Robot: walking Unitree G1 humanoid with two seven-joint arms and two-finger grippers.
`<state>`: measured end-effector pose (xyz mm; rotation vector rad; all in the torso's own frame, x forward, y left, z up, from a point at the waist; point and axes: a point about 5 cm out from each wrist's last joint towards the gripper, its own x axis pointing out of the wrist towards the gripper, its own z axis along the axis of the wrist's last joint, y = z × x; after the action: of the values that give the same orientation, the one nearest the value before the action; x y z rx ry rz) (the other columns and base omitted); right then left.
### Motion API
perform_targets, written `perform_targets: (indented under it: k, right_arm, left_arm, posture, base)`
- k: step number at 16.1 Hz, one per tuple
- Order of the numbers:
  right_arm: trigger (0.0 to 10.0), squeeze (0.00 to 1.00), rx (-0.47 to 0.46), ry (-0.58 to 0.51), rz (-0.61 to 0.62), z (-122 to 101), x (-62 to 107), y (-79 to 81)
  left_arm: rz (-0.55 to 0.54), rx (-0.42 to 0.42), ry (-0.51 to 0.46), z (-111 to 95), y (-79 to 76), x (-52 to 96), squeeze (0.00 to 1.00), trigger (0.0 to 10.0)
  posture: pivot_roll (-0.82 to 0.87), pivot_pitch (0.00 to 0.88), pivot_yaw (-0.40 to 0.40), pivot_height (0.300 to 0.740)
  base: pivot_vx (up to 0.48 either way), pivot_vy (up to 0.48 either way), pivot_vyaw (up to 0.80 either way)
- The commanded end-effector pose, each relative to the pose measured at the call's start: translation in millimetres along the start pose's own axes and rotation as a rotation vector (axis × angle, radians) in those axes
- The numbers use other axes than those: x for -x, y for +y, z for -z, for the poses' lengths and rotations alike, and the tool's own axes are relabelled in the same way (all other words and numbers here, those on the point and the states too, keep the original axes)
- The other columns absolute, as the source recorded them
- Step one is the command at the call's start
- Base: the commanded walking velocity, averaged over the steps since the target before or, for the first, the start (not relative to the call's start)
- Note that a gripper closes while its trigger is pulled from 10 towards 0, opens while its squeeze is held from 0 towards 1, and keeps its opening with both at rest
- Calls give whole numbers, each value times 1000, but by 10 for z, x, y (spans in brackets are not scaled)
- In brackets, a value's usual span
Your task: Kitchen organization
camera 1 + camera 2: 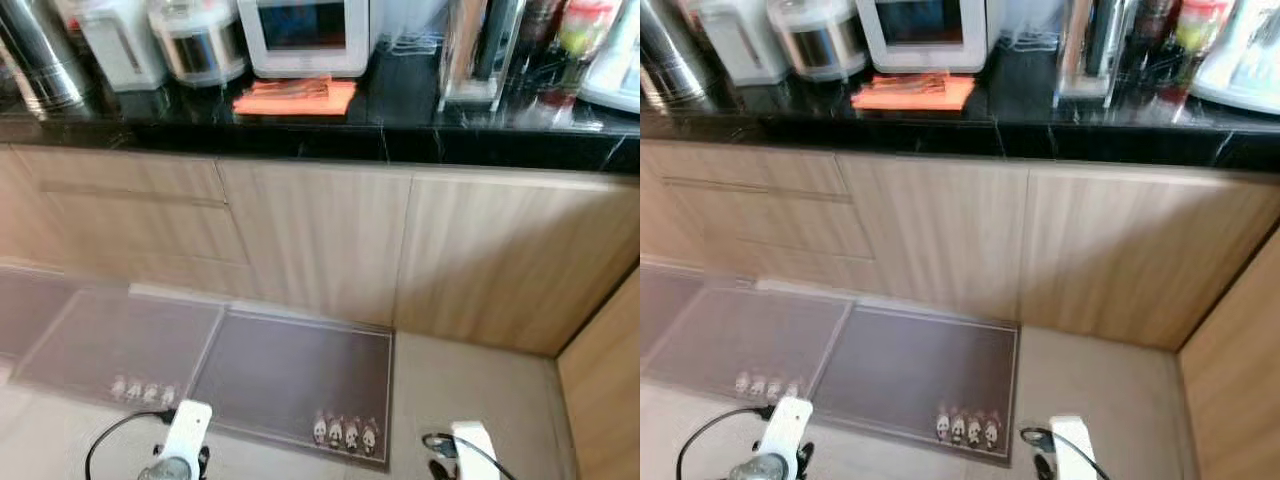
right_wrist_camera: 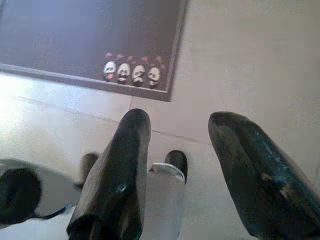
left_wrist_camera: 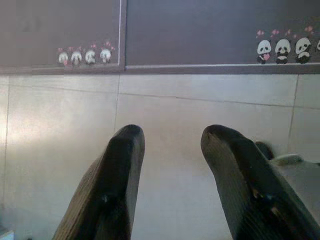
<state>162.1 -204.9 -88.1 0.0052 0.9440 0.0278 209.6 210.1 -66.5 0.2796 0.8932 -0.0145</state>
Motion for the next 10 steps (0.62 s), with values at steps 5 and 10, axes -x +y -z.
perform_targets:
  k: [5,10]
  right_arm:
    - [10000,0,-7,44,10,142,28,12]
    - [10000,0,-17,63,19,192,50,-40]
  left_arm:
    - [-14,-1,7,1,76,1,0,10000]
    - [-14,1,10,6,79,2,0,10000]
  posture:
    - [-160,0,84,740]
    - [-155,0,82,740]
  base:
    - [0,307,-158]
    - [0,306,-426]
